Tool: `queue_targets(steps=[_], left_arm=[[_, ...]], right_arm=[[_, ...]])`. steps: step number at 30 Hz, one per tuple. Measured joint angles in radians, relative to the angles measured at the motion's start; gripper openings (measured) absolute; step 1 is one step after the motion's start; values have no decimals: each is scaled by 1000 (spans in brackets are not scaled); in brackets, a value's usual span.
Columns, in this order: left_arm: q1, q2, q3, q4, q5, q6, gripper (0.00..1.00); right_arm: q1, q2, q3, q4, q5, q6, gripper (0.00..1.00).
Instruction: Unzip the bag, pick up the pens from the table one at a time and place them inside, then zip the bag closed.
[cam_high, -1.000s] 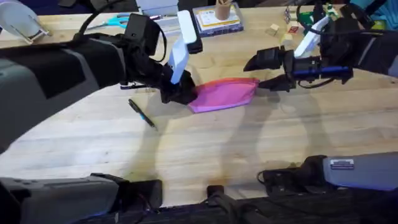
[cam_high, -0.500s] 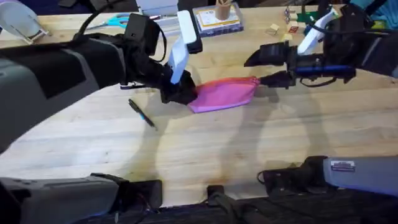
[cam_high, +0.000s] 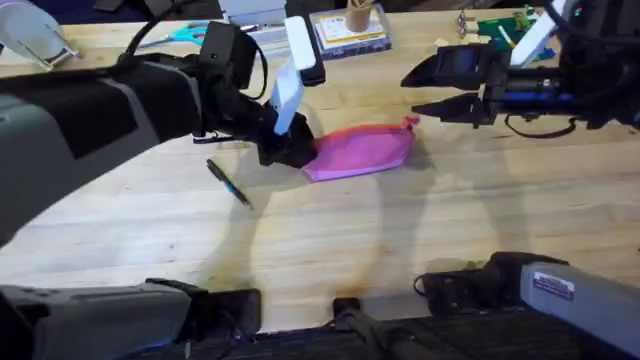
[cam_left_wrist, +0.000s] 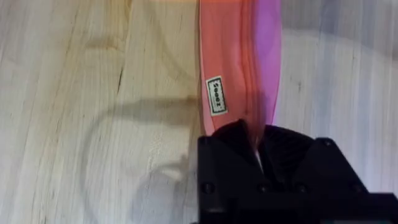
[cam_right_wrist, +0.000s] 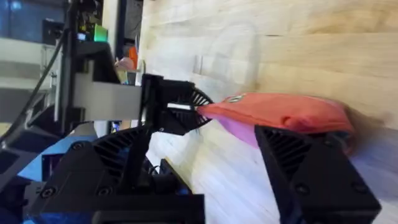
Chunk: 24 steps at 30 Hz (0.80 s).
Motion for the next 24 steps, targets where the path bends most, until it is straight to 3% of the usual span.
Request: queue_targets(steps=[5, 14, 24], left_arm=[[0, 0, 0, 0, 0, 0, 99], [0, 0, 0, 0, 0, 0, 99], [0, 0, 0, 0, 0, 0, 99]], right_arm=[[15, -73, 0, -1, 62, 3, 997], [15, -182, 0, -29, 300, 26, 997], [15, -210, 0, -160, 484, 25, 997]])
